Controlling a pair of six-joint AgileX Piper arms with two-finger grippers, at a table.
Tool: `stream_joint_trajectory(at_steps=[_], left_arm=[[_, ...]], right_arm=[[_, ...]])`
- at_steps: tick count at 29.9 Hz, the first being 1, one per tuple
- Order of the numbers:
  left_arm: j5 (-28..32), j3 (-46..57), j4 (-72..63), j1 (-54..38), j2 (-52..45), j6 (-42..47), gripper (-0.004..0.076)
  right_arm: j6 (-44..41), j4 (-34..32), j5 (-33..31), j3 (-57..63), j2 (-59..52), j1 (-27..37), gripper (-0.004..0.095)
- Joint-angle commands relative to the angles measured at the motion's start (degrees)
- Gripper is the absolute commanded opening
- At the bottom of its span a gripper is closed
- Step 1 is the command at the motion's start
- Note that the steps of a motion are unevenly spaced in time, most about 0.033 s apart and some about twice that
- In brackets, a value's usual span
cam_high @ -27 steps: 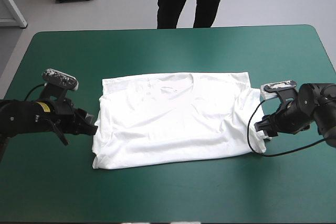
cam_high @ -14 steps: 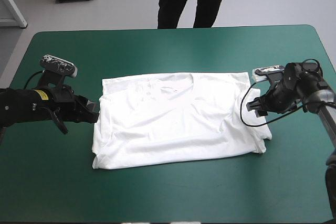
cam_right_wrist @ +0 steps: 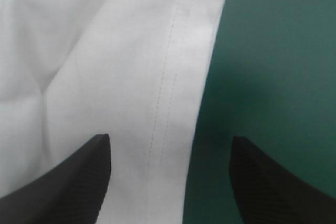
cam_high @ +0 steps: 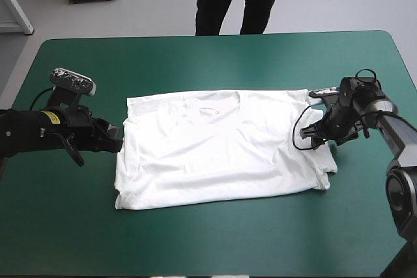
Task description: Fold the cloth
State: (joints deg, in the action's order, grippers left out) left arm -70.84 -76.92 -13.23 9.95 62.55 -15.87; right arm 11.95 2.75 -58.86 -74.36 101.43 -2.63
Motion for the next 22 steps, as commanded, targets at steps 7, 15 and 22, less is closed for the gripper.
stream_joint_trajectory(at_steps=[7,15,22], left_arm=[[0.28,-1.82,-1.31,0.15,-0.83,0.15,0.0318],[0.0,-1.82,-1.31,0.15,-1.08,0.15,0.0318],[-0.72,-1.82,-1.71,0.15,-1.08,0.15,0.0318]], right_arm=[[0.26,1.28,0.67,-1.66,0.37,0.48,0.0457],[1.82,6.55,0.46,-1.66,1.85,0.48,0.0041],[1.87,7.78,-0.2,-1.8,0.54,0.48,-0.0009]])
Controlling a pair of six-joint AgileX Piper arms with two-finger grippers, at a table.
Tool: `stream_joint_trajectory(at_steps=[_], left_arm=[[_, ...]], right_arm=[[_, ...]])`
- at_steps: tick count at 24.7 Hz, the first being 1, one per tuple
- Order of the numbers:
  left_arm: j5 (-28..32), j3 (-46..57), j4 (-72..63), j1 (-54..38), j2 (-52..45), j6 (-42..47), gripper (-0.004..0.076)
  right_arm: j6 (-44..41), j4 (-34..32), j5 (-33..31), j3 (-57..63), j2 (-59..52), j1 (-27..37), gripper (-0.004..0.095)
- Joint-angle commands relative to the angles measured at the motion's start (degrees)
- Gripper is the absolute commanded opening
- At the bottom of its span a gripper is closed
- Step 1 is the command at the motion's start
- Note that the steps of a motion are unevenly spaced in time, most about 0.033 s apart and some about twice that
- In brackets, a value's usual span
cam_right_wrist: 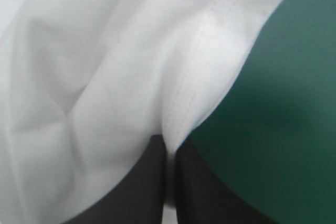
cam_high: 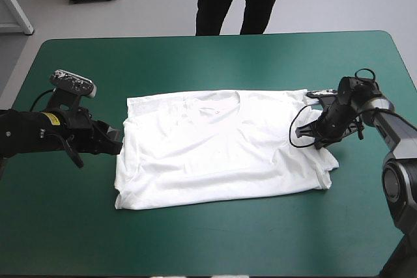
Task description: Fold the cloth
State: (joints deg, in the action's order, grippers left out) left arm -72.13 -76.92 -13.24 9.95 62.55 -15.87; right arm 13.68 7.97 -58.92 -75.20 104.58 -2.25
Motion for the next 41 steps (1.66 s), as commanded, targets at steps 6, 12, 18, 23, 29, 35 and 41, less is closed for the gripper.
stream_joint_trajectory(at_steps=[6,12,18,23,29,35,41], left_arm=[[0.56,-2.15,-3.91,0.15,-1.08,0.2,0.0318],[0.56,-2.3,-4.53,0.15,-1.08,-0.41,0.0318],[0.89,-2.3,-7.3,0.15,-1.08,-1.24,0.0318],[0.35,-2.3,-8.48,0.15,-1.08,-1.4,0.0318],[0.05,-2.3,-8.39,0.15,-1.08,-1.4,0.0318],[-1.38,-3.01,-8.31,0.15,-1.08,-2.76,0.0288],[-1.49,-3.01,-8.31,0.15,-1.2,-2.71,0.0288]], right_arm=[[-0.26,2.34,-0.31,-0.95,-8.35,0.1,-0.0007],[-0.48,4.06,-2.42,-0.95,-14.03,-0.59,-0.0007],[-0.48,4.49,-1.26,-0.84,-14.72,-5.92,-0.0007],[-1.31,4.61,1.6,-0.83,-11.88,-9.69,-0.0007],[-1.31,5.32,2.5,-0.83,-3.17,-10.8,-0.0007],[0.14,5.74,1.34,-1.3,-0.88,-10.8,-0.0007],[1.47,5.06,-6.53,-8.2,-1.77,-10.7,0.0223]])
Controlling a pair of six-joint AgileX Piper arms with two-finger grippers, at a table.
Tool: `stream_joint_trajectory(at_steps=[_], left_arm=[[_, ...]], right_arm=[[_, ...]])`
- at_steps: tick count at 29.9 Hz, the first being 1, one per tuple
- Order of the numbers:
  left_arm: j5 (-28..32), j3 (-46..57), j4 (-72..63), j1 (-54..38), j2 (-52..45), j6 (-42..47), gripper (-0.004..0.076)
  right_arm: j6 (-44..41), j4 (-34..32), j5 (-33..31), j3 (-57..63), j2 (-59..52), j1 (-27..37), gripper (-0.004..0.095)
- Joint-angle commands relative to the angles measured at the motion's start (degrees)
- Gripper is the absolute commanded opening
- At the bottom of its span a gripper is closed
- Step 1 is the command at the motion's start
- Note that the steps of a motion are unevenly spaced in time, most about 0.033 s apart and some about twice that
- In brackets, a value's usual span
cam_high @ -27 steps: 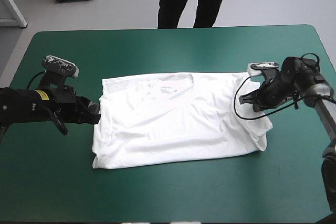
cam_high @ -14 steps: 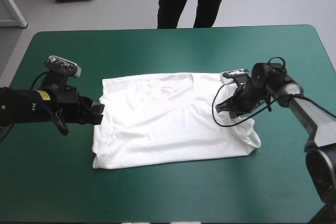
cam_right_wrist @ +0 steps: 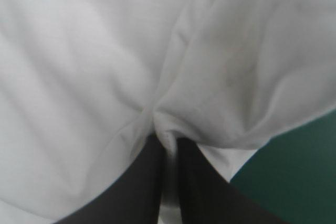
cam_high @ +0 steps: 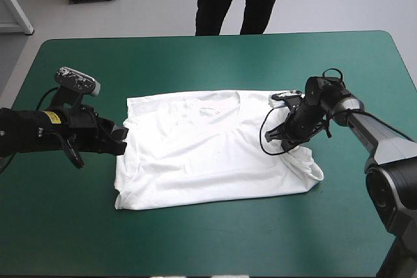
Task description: Fold the cloth
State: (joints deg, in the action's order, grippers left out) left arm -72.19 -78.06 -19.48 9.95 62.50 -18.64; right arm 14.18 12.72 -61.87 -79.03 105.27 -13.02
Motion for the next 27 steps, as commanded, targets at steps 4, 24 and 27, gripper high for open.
stream_joint_trajectory(at_steps=[4,24,27], left_arm=[[-1.43,-1.87,-2.06,0.15,-1.72,-0.15,0.0288],[-1.65,7.78,10.03,0.26,-5.63,8.16,0.0331],[-1.65,14.53,10.86,0.26,-5.63,7.95,0.036]], right_arm=[[-0.26,-0.76,-8.03,-10.01,-2.45,0.07,0.0489],[-8.32,-16.81,-9.68,2.13,-30.36,0.07,0.0564],[-9.97,-19.66,-9.68,8.5,-35.87,0.07,0.0564]])
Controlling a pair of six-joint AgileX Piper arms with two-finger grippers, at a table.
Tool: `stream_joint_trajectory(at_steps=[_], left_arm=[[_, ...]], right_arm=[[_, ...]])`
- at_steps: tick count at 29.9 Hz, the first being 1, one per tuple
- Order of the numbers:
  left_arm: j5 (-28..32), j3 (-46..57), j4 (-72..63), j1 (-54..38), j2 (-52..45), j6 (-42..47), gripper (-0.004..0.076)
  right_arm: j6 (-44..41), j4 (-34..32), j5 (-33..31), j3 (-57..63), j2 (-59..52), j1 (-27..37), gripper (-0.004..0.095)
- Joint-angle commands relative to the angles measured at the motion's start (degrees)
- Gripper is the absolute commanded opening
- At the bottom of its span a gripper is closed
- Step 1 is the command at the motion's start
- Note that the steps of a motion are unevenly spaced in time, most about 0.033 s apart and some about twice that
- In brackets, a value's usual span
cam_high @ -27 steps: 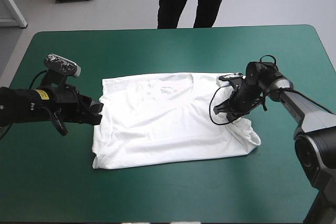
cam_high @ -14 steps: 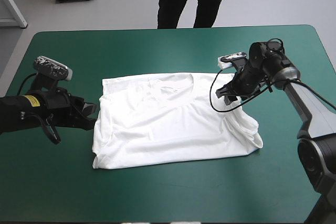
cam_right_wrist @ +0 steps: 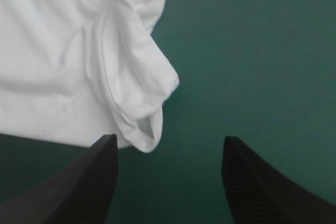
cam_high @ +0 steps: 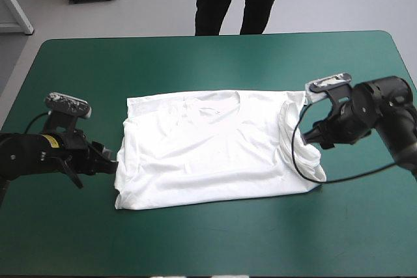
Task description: Fold the cloth
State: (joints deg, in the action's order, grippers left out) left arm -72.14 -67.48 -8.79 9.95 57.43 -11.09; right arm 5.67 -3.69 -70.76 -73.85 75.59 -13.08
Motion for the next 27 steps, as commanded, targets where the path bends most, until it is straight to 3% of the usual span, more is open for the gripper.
stream_joint_trajectory(at_steps=[1,10,18,27], left_arm=[[-1.59,6.31,0.74,0.26,-0.44,0.27,0.0369],[5.26,18.62,0.62,0.26,2.36,-1.08,0.0449],[11.27,19.23,-1.21,0.26,9.62,-3.04,0.0454],[14.09,19.23,-2.71,0.26,20.22,-4.76,0.0454]], right_arm=[[-1.58,-3.9,-0.8,5.26,-7.78,0.13,0.0564],[-2.37,-5.1,1.25,12.85,-12.23,0.13,0.0564],[-2.37,-5.1,2.35,13.23,-12.23,0.13,0.0564],[-2.62,-6.91,3.11,13.23,-12.23,0.13,0.0564]])
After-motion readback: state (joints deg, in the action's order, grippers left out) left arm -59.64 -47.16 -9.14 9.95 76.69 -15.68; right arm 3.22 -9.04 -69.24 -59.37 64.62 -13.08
